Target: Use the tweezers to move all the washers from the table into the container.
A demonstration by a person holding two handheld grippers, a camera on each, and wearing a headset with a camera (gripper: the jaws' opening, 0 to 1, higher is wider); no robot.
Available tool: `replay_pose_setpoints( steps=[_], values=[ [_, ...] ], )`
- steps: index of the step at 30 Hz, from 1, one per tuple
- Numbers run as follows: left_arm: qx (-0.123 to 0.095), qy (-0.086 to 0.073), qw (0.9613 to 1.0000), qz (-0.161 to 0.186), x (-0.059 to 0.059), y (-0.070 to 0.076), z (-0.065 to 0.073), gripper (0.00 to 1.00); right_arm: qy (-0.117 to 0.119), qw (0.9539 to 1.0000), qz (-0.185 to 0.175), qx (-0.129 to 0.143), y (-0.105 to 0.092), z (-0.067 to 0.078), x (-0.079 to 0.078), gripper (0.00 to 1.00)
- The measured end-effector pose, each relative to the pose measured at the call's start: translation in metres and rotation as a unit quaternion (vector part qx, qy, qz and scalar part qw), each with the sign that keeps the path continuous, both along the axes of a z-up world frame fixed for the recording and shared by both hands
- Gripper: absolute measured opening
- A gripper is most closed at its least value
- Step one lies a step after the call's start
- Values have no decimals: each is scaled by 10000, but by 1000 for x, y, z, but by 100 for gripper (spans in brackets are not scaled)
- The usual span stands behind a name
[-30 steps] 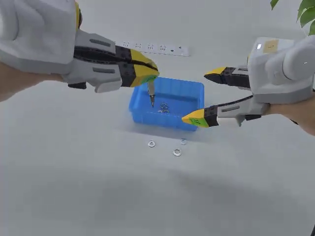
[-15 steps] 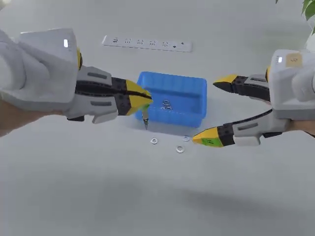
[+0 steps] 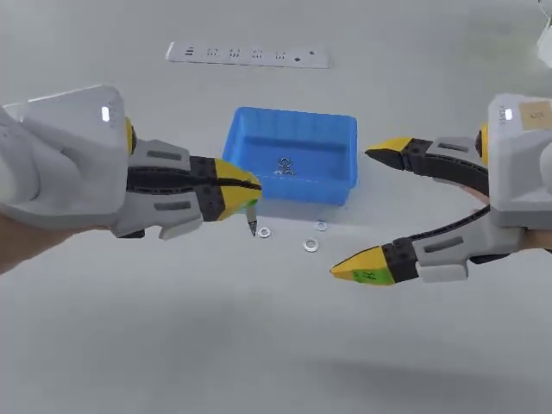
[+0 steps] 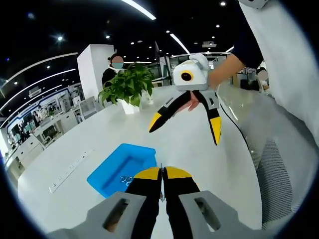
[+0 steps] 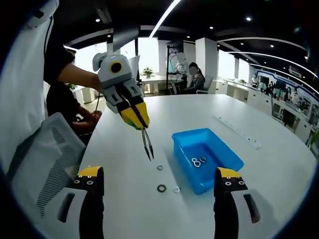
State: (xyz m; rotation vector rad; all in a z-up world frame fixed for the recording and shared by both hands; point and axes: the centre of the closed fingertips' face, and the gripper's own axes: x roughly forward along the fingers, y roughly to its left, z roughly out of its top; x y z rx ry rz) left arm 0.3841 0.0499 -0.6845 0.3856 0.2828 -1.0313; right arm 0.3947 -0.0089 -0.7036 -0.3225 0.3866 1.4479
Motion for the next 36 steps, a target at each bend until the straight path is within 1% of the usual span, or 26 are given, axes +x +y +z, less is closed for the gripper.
replay_pose_setpoints(
  steps=[1,2,5,7,10,11,13,14,16,17,19,21,23,24,25,26,28,29,32,34,36],
  values=[
    [26,-8,10000,0,1,0,-3,5,23,10000,-5,28,0,0,-1,92],
    [25,49,10000,34,2,1,-6,5,46,10000,-12,52,-1,-2,-3,93],
    [-50,80,9999,139,5,2,-7,5,80,10000,23,15,-3,-7,-6,95],
    [-62,51,9999,144,6,1,-6,5,87,10000,31,-13,-4,-11,-8,96],
    [-80,30,9999,136,8,-1,-6,5,203,9998,1,49,-5,-12,-11,96],
    [-116,74,9998,135,9,-3,-7,5,207,9998,-7,58,-6,-13,-12,96],
    [-73,32,9999,134,11,-4,-8,5,267,9996,0,79,-7,-15,-14,96],
    [-74,48,9999,123,11,-5,-9,5,324,9995,-5,63,-8,-17,-15,95],
    [-58,-13,9999,150,13,-6,-9,5,390,9992,-37,62,-10,-20,-15,93],
    [-101,35,9999,126,12,-7,-9,5,442,9990,-76,82,-12,-20,-14,93],
    [-46,29,9999,121,13,-7,-13,5,483,9987,-140,106,-13,-20,-13,93],
    [-60,57,9999,103,13,-7,-14,5,528,9983,-189,138,-14,-19,-13,93],
    [-19,63,9999,94,14,-8,-17,5,520,9984,-199,130,-14,-20,-13,92],
    [-14,110,9999,96,15,-7,-20,5,514,9984,-192,105,-15,-20,-13,92],
    [-51,105,9999,97,15,-8,-19,5,513,9984,-202,108,-15,-20,-13,92],
    [-84,131,9998,103,16,-9,-18,5,524,9984,-205,97,-15,-21,-14,92],
    [-87,152,9998,80,16,-10,-18,5,545,9983,-199,70,-16,-23,-15,91],
    [-139,253,9996,43,15,-12,-19,5,552,9983,-197,70,-16,-23,-15,91],
    [-124,334,9994,-44,12,-12,-19,5,609,9979,-194,99,-13,-23,-16,91],
    [-42,263,9996,18,15,-8,-19,5,621,9979,-169,125,-8,-22,-17,90],
    [-128,391,9991,96,17,-6,-19,5,577,9983,-66,70,-2,-24,-19,89]
  ],
)
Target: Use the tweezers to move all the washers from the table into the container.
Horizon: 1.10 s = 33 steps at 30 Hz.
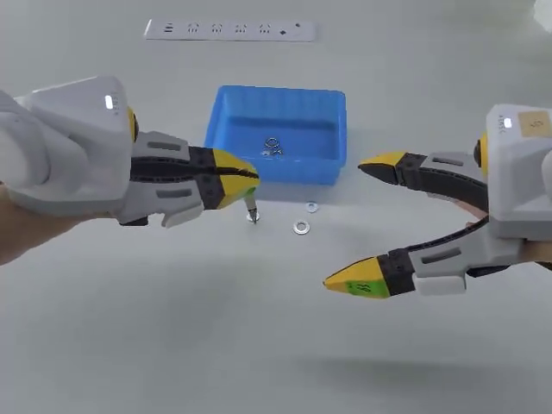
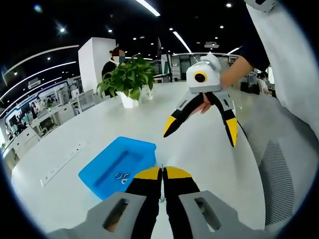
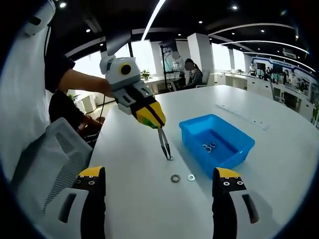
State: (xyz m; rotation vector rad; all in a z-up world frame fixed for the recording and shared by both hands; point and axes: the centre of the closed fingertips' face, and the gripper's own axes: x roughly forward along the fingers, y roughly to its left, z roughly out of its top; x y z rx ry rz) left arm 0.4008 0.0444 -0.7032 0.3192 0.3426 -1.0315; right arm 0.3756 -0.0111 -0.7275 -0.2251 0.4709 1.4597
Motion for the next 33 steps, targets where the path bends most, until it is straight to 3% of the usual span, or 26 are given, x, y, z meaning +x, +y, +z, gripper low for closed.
replay_pose_setpoints(
  steps=[4,7,9,10,17,23,28,33],
  values=[
    [-9,44,10000,-50,-2,-2,0,5,-2,9995,301,15,20,0,-7,85],
    [4,103,9999,-129,-4,-5,-1,5,-302,9977,607,-7,41,-2,-7,83],
    [38,106,9998,-175,-5,-6,-1,5,-449,9956,797,-210,51,-12,-5,81],
    [80,65,9998,-174,-3,-5,-1,5,-473,9947,874,-254,56,-15,-5,79],
    [78,194,9994,-263,-2,-3,-1,5,-503,9914,1167,-307,89,-26,-1,65],
    [63,231,9995,-229,0,3,-1,5,-410,9892,1319,-494,96,-35,9,50],
    [50,275,9992,-291,0,2,-1,5,-343,9862,1512,-583,98,-38,10,27],
    [31,316,9989,-348,1,0,-2,5,-446,9821,1655,-785,96,-43,15,23]
  ],
)
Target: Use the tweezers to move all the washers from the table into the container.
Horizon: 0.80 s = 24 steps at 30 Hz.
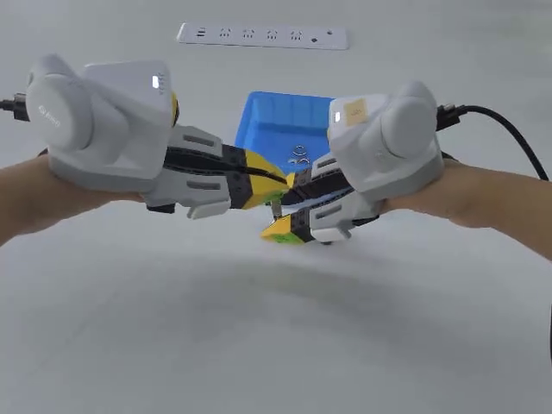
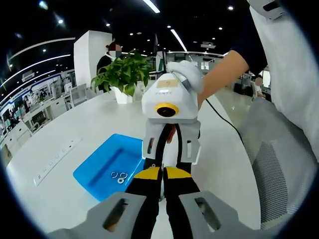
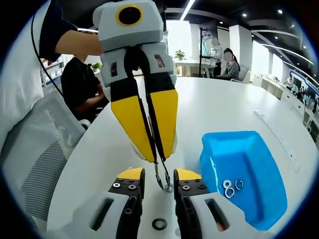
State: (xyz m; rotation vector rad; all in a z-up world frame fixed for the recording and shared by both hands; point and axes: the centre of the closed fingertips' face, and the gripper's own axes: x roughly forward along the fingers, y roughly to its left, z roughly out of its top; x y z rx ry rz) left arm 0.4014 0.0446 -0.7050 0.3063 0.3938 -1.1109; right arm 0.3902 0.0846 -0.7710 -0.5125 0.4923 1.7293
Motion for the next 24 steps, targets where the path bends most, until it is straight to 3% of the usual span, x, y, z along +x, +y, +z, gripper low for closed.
replay_pose_setpoints(
  steps=[3,5,9,13,24],
  values=[
    [-20,12,10000,-20,0,-3,0,5,27,9999,82,-106,-1,-4,-2,19],
    [-6,7,10000,-42,-1,-4,0,5,-114,9998,117,-146,-1,-7,-2,19],
    [34,8,9999,-130,-2,-9,-1,5,-171,9998,47,-135,-1,-7,1,12],
    [61,-10,9999,-129,-1,-9,-1,5,-158,9998,61,-120,-2,-6,0,12],
    [191,9,9998,82,3,0,-2,6,-350,9994,32,-2,2,-7,3,10]
  ],
)
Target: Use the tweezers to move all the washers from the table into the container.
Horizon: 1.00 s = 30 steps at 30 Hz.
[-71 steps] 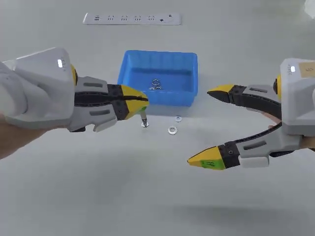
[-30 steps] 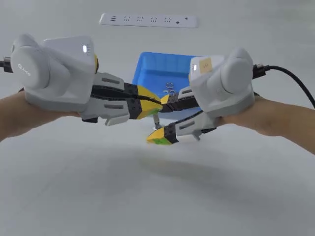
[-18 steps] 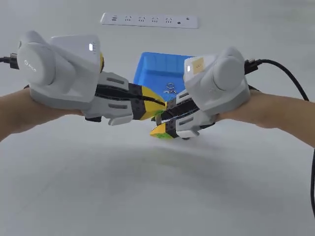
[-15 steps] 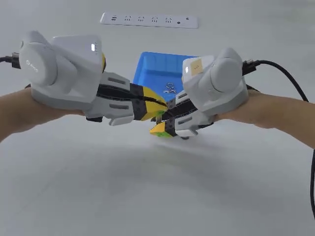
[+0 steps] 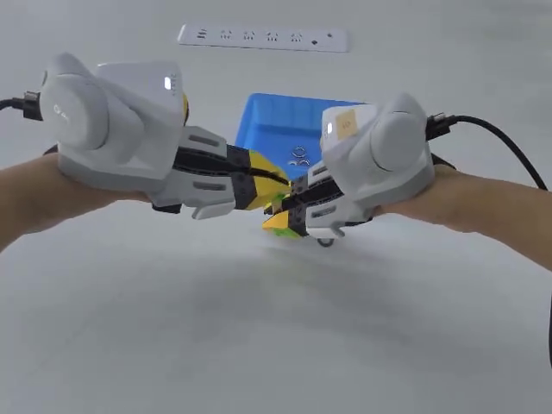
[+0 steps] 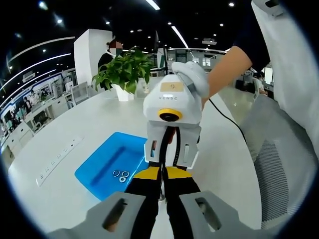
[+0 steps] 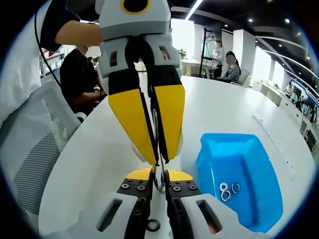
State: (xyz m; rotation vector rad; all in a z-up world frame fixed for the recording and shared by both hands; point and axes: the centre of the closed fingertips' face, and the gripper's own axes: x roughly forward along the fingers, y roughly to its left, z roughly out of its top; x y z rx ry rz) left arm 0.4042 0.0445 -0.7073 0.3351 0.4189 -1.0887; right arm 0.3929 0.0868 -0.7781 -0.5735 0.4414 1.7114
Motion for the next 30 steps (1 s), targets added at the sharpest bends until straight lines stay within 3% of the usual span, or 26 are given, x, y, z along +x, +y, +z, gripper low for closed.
replay_pose_setpoints(
  steps=[8,20,30],
  values=[
    [26,27,10000,60,-1,2,0,6,25,10000,-45,5,0,2,-2,10],
    [-149,-36,9998,127,-3,2,15,11,133,9995,-233,188,2,19,-2,9],
    [-76,-141,9994,309,-10,14,25,15,226,9978,-488,377,2,38,1,9]
  ],
)
